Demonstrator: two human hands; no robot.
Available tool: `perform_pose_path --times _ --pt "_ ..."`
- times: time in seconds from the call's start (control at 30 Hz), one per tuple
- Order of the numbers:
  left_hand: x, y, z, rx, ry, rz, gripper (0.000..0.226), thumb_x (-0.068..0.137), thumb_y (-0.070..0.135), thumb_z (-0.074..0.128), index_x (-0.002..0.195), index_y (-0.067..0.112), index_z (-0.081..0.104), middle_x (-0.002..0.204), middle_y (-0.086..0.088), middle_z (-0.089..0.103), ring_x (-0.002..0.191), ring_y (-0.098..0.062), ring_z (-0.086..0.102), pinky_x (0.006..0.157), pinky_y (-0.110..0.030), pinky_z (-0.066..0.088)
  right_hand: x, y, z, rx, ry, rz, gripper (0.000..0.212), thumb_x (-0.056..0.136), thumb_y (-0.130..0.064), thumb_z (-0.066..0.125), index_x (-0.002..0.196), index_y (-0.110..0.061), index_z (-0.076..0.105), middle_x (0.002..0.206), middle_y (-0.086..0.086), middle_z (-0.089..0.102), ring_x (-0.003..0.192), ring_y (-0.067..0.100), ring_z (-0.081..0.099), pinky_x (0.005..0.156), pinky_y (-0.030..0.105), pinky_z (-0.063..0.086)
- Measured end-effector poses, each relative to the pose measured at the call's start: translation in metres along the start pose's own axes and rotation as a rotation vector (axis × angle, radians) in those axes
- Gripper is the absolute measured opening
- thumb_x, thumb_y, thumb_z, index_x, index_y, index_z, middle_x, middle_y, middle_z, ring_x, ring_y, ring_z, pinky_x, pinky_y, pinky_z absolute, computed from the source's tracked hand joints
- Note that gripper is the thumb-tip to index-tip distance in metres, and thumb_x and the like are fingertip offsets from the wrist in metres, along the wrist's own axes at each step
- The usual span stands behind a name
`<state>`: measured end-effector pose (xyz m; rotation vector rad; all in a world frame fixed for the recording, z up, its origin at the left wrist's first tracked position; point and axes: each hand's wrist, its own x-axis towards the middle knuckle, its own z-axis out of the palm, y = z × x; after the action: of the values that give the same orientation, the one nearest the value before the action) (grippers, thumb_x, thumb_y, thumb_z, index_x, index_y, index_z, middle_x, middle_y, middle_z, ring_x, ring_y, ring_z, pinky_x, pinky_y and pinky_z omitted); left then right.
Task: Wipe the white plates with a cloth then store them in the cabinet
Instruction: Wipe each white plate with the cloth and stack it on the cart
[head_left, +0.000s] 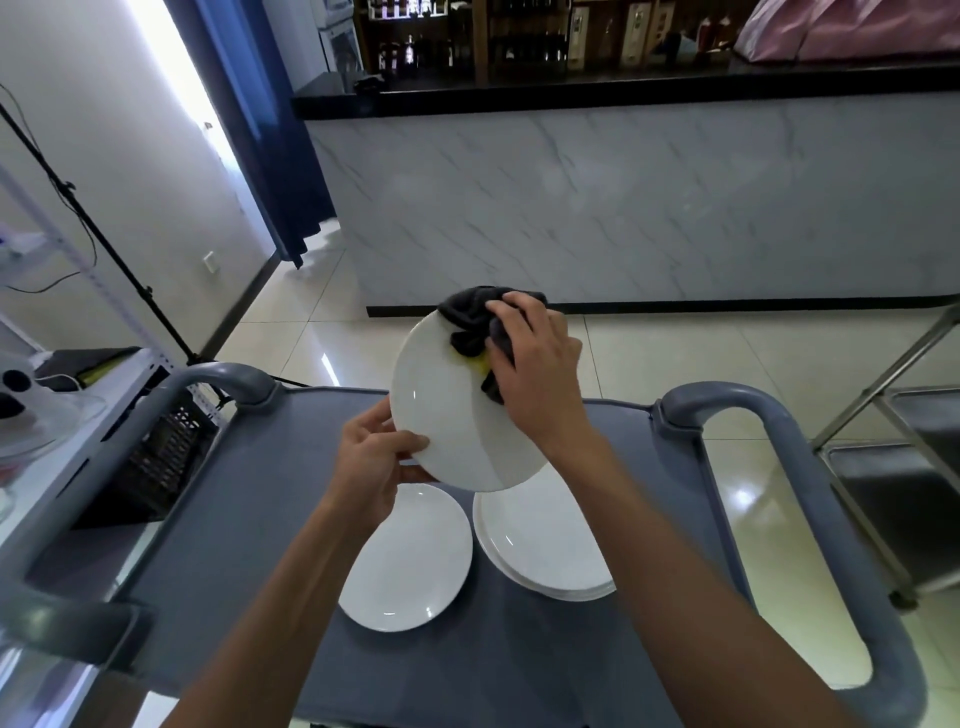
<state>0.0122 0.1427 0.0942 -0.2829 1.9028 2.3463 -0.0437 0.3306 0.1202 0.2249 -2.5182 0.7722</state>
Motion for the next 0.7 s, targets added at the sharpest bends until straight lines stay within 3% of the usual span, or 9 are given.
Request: perform_pose_path --times 0.17,0.4,0.53,0.7 --pt "0.0 0.002 -0.001 -0.09 0.117 0.028 0.043 0.081 -0.018 0.05 0.111 0.008 0.069 0.087 -0.006 0.074 0.072 -0.028 0.07 0.06 -0.043 0.059 -0.01 0.018 -0.001 -0.027 -0.046 0.129 0.041 0.1 -0.028 0.056 0.141 -0.022 0.053 0.146 -0.003 0.045 0.127 0.025 0.041 0.093 0.046 0.041" --pt "0.008 -0.001 0.003 -0.165 0.175 0.05 0.046 0.08 -0.017 0.052 0.097 0.019 0.075 0.09 -0.006 0.074 0.078 -0.032 0.068 0.066 -0.052 0.06 -0.047 0.004 0.013 0.023 -0.172 0.146 0.04 0.1 -0.028 0.055 0.14 -0.026 0.053 0.145 -0.007 0.044 0.127 0.022 0.039 0.097 0.045 0.039" --pt "0.011 -0.003 0.008 -0.154 0.185 0.053 0.046 0.083 -0.015 0.053 0.113 0.016 0.071 0.101 -0.012 0.073 0.085 -0.037 0.071 0.068 -0.053 0.06 -0.063 -0.014 0.019 0.079 -0.231 0.097 0.04 0.101 -0.027 0.054 0.14 -0.026 0.052 0.147 -0.008 0.042 0.129 0.021 0.038 0.099 0.044 0.038" --pt "0.01 -0.001 0.007 -0.11 0.147 0.086 0.045 0.085 -0.01 0.054 0.108 0.023 0.074 0.095 -0.014 0.073 0.076 -0.031 0.07 0.067 -0.049 0.061 -0.074 -0.026 0.019 0.172 -0.224 0.032 0.039 0.1 -0.024 0.056 0.139 -0.024 0.054 0.145 -0.008 0.045 0.127 0.02 0.041 0.096 0.041 0.036"
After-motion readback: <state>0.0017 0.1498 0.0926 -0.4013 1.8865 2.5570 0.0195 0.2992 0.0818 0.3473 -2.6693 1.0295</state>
